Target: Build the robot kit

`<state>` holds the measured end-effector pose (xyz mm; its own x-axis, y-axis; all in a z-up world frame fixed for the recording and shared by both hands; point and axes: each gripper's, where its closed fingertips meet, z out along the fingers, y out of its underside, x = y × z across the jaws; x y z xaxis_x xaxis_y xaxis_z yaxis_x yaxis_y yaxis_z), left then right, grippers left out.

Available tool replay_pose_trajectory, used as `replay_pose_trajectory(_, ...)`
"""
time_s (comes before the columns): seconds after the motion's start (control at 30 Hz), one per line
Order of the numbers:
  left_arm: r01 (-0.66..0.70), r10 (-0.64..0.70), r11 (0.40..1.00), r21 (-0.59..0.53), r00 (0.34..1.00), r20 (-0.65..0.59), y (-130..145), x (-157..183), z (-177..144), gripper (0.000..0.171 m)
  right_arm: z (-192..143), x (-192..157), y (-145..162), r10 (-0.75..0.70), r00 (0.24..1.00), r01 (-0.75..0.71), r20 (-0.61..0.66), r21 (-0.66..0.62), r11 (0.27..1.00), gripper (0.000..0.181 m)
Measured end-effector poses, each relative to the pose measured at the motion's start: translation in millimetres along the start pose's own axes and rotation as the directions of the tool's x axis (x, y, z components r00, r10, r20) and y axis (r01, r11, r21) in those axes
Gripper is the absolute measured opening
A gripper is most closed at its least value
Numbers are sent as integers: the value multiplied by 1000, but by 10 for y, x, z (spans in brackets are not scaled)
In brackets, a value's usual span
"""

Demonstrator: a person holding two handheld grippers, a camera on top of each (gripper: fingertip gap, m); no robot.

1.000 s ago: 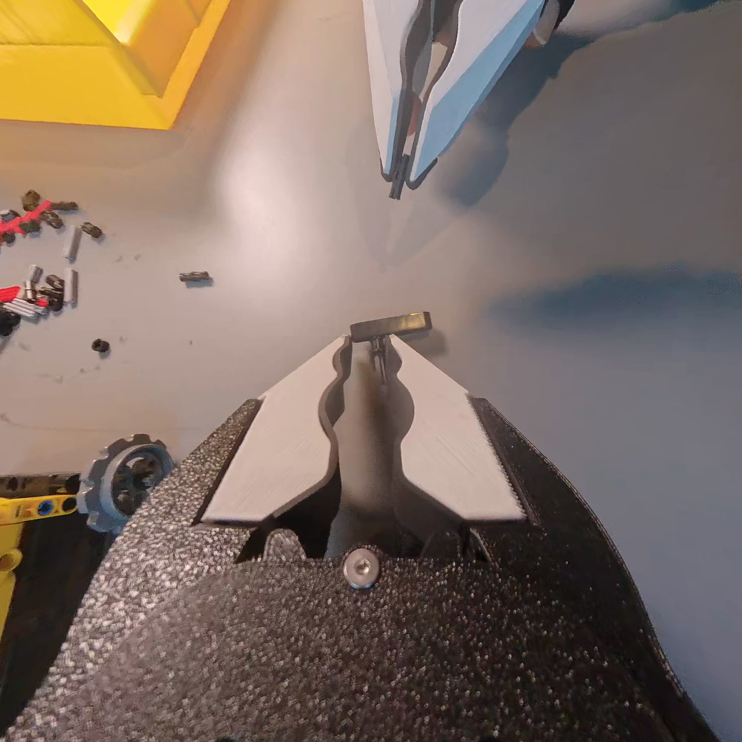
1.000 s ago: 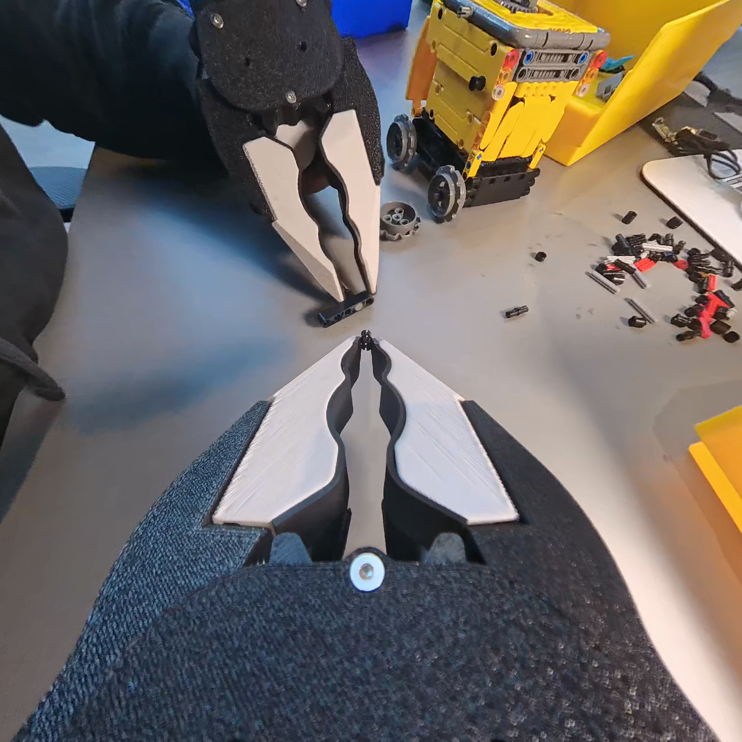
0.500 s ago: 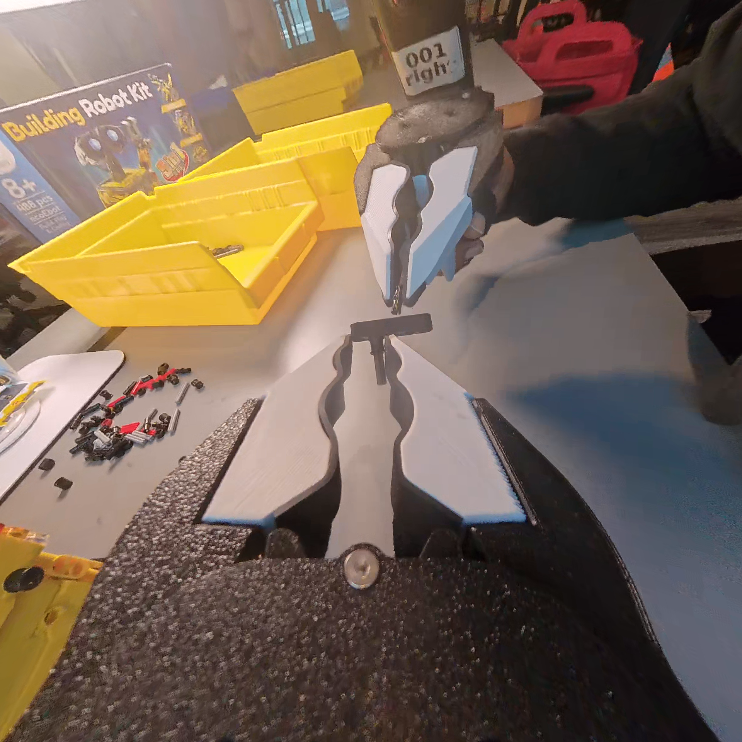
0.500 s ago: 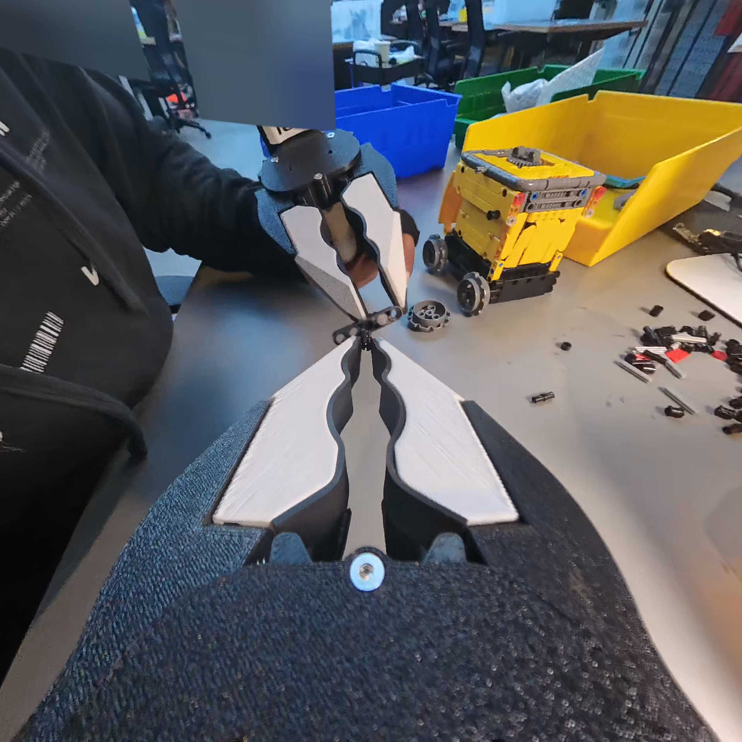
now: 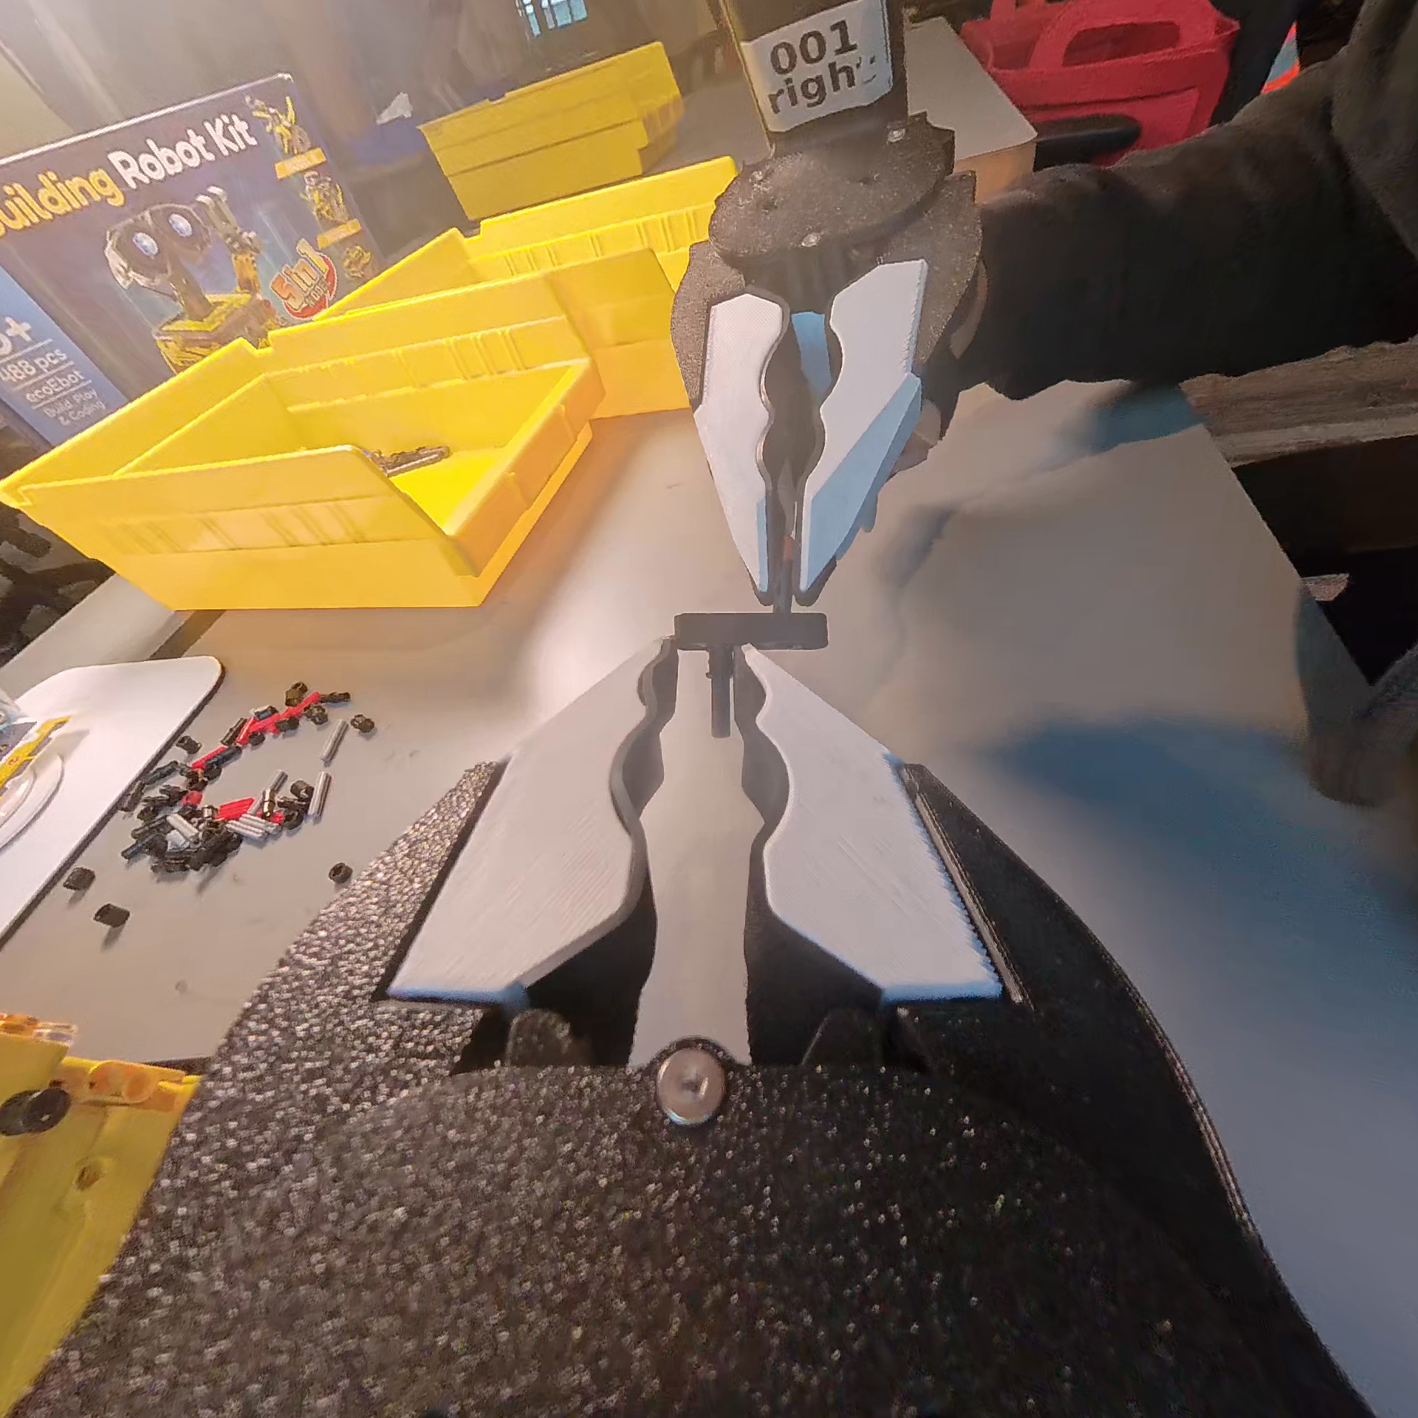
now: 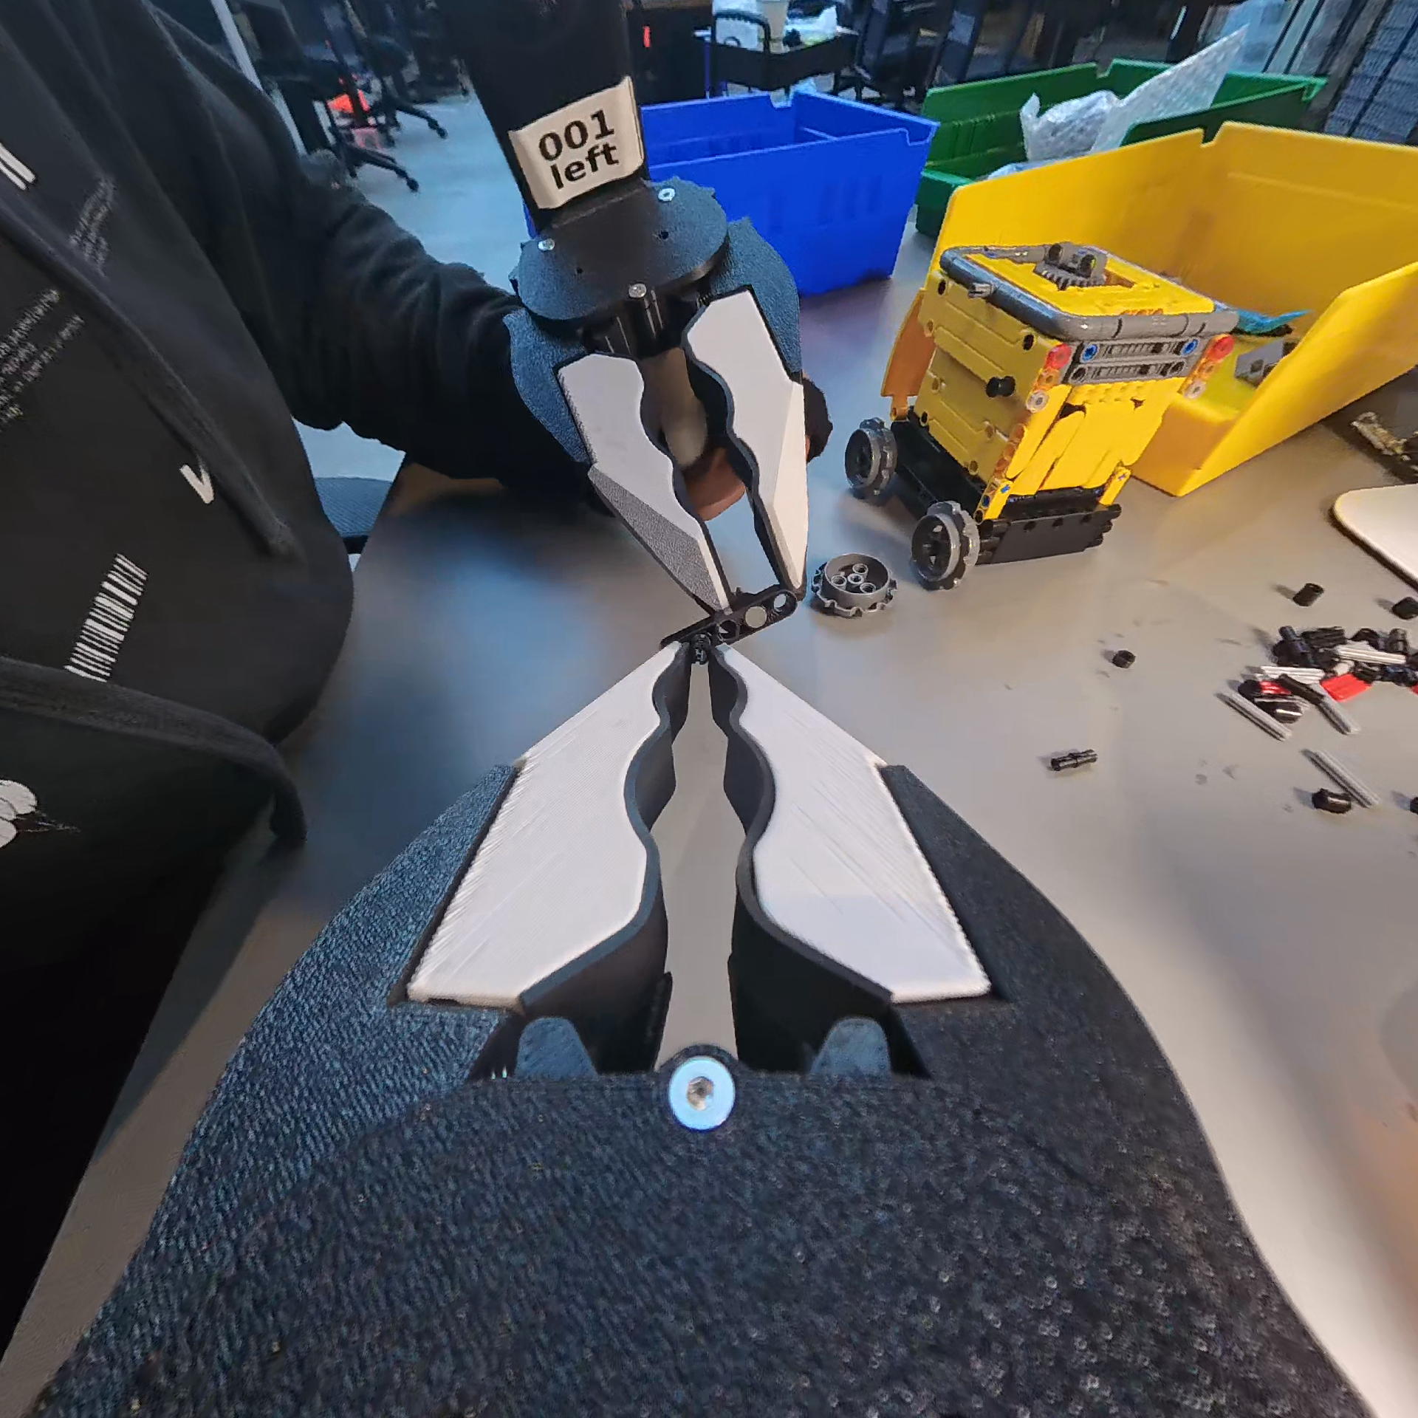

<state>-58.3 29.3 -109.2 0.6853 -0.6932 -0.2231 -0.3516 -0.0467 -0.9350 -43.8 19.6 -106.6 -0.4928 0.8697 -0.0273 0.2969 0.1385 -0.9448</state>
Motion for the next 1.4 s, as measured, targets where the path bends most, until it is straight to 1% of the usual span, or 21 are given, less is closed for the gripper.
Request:
replay_pose_trajectory(0.1, 54, -54, 998, 18, 999, -4, -14, -5, -10, 10, 5, 0, -3, -21, 1000, 21, -12, -8, 1000, 5)
replay_pose_trajectory(0.17, 98, -97, 994, 43, 995, -11, -54, -12, -26, 10, -5, -7, -54, 26, 1000, -26, 5, 39, 999, 4)
replay_pose_trajectory(0.27, 112, -112, 992, 60, 994, -4, -90, -12, -29, 9, -17, -17, -71, 70, 997, -72, 25, 68, 995, 4)
replay_pose_trajectory(0.3, 130, -131, 988, 83, 991, -2, -131, -27, -40, 8, -21, -23, -93, 94, 995, -97, 37, 87, 991, 4)
replay_pose_trajectory(0.33, 151, -151, 983, 108, 989, -4, -183, -42, -52, 2, 12, -56, -64, 116, 992, -120, 55, 73, 990, 4)
replay_pose_trajectory(0.37, 151, -152, 983, 106, 988, -5, -202, -45, -47, 1, 56, -27, -26, 105, 994, -106, 16, 64, 992, 4)
replay_pose_trajectory(0.4, 115, -118, 989, 97, 993, 24, -202, -71, -43, 1, 41, 73, -69, 79, 995, -71, -67, 107, 992, 4)
replay_pose_trajectory(0.43, 91, -95, 991, 98, 995, 33, -229, -85, -56, 2, -21, 137, -174, 117, 989, -97, -94, 187, 978, 4)
replay_pose_trajectory(0.47, 104, -106, 989, 108, 994, 19, -272, -87, -72, 2, -76, 175, -238, 161, 983, -138, -85, 230, 963, 3)
replay_pose_trajectory(0.57, 136, -138, 985, 105, 990, 6, -255, -96, -47, 2, -55, 181, -197, 106, 989, -86, -107, 176, 981, 4)
replay_pose_trajectory(0.7, 207, -205, 972, 109, 978, -32, -206, -93, -51, 3, -41, 191, -164, 120, 988, -104, -100, 156, 982, 4)
replay_pose_trajectory(0.8, 256, -254, 966, 35, 965, -61, -31, -55, -4, 3, -54, 235, -89, 129, 985, -115, -116, 119, 986, 4)
replay_pose_trajectory(0.87, 272, -280, 959, -84, 956, -93, 161, 40, 68, 4, -60, 264, -19, 120, 982, -110, -143, 76, 991, 4)
replay_pose_trajectory(0.97, 217, -248, 942, -255, 964, -97, 435, 158, 156, 4, -81, 291, 82, 107, 979, -104, -174, 23, 994, 4)
replay_pose_trajectory(1.03, 178, -223, 929, -323, 969, -106, 544, 218, 175, 4, -96, 289, 121, 111, 977, -110, -181, 14, 994, 4)
replay_pose_trajectory(1.23, 113, -168, 893, -436, 982, -89, 739, 232, 33, 6, -150, 249, 220, 92, 975, -98, -200, -22, 995, 4)
replay_pose_trajectory(1.27, 117, -171, 888, -444, 982, -84, 757, 230, 9, 9, -158, 248, 236, 90, 975, -97, -202, -26, 995, 4)
replay_pose_trajectory(1.33, 142, -200, 878, -456, 976, -83, 776, 243, -22, 24, -165, 245, 260, 89, 975, -97, -203, -31, 995, 4)
replay_pose_trajectory(1.4, 166, -222, 873, -459, 972, -71, 766, 246, -19, 33, -166, 249, 274, 87, 975, -96, -206, -35, 995, 4)
